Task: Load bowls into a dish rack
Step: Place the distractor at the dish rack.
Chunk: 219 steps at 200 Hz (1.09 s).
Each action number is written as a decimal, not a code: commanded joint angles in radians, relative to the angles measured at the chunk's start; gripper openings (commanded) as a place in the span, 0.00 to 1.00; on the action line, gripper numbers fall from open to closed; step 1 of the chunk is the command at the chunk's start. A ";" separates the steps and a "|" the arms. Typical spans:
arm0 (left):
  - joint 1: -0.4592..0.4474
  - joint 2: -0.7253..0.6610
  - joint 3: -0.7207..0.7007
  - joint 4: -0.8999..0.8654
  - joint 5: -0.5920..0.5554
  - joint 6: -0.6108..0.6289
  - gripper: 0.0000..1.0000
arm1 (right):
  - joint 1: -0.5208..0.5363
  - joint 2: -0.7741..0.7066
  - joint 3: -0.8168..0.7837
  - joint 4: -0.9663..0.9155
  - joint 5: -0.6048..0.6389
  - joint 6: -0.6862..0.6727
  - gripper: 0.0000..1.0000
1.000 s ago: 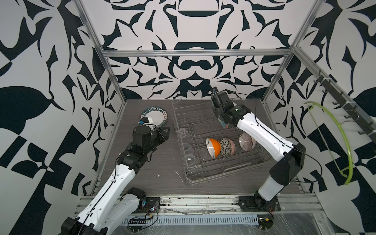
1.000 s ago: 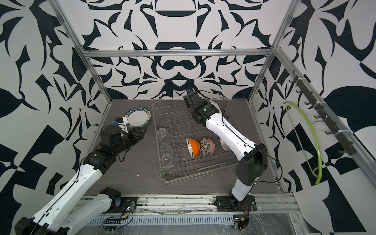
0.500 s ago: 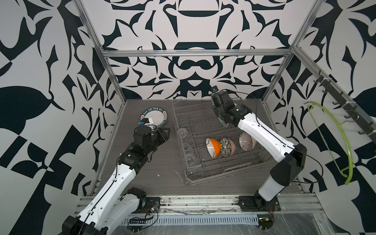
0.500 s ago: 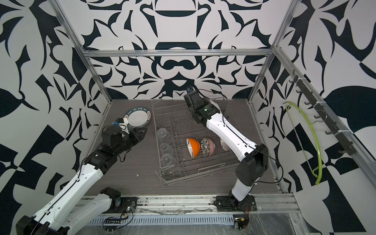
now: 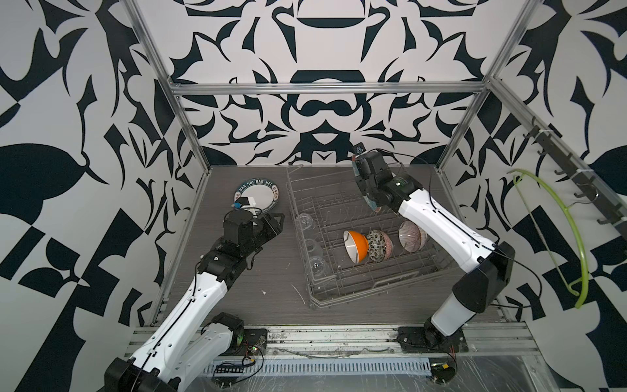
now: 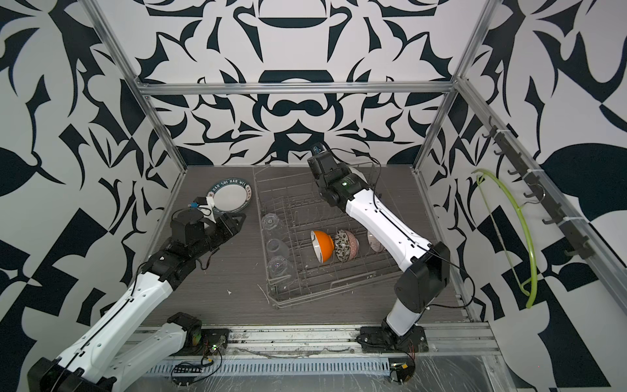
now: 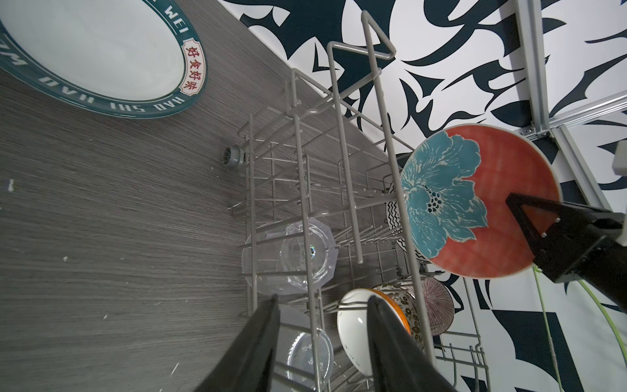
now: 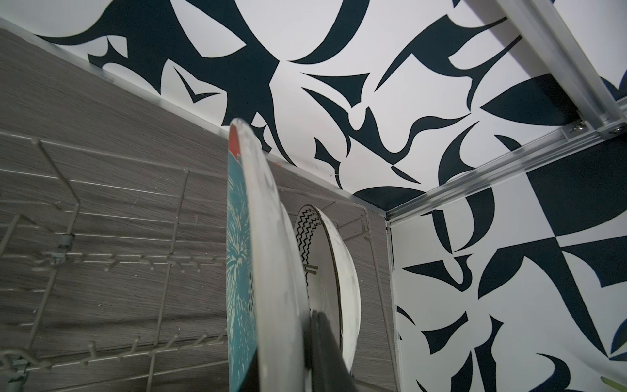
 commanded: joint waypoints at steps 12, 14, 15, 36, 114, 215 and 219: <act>-0.003 0.005 -0.003 0.017 -0.006 0.007 0.48 | -0.003 -0.062 0.038 0.138 0.028 0.031 0.00; -0.003 0.005 -0.004 0.017 -0.006 0.006 0.48 | -0.003 -0.061 0.038 0.138 0.028 0.032 0.00; -0.003 0.005 -0.003 0.017 -0.007 0.006 0.48 | -0.003 -0.061 0.038 0.138 0.028 0.032 0.00; -0.002 0.014 -0.002 0.018 -0.009 0.007 0.48 | -0.004 -0.052 0.040 0.132 0.021 0.035 0.00; -0.003 0.016 -0.002 0.019 -0.008 0.009 0.48 | -0.003 -0.083 0.033 0.153 0.011 0.034 0.00; -0.003 0.016 -0.010 0.028 -0.006 0.004 0.48 | -0.003 -0.119 0.010 0.182 -0.001 0.022 0.00; -0.003 0.017 -0.010 0.029 -0.005 0.003 0.48 | -0.002 -0.119 0.008 0.184 -0.002 0.019 0.00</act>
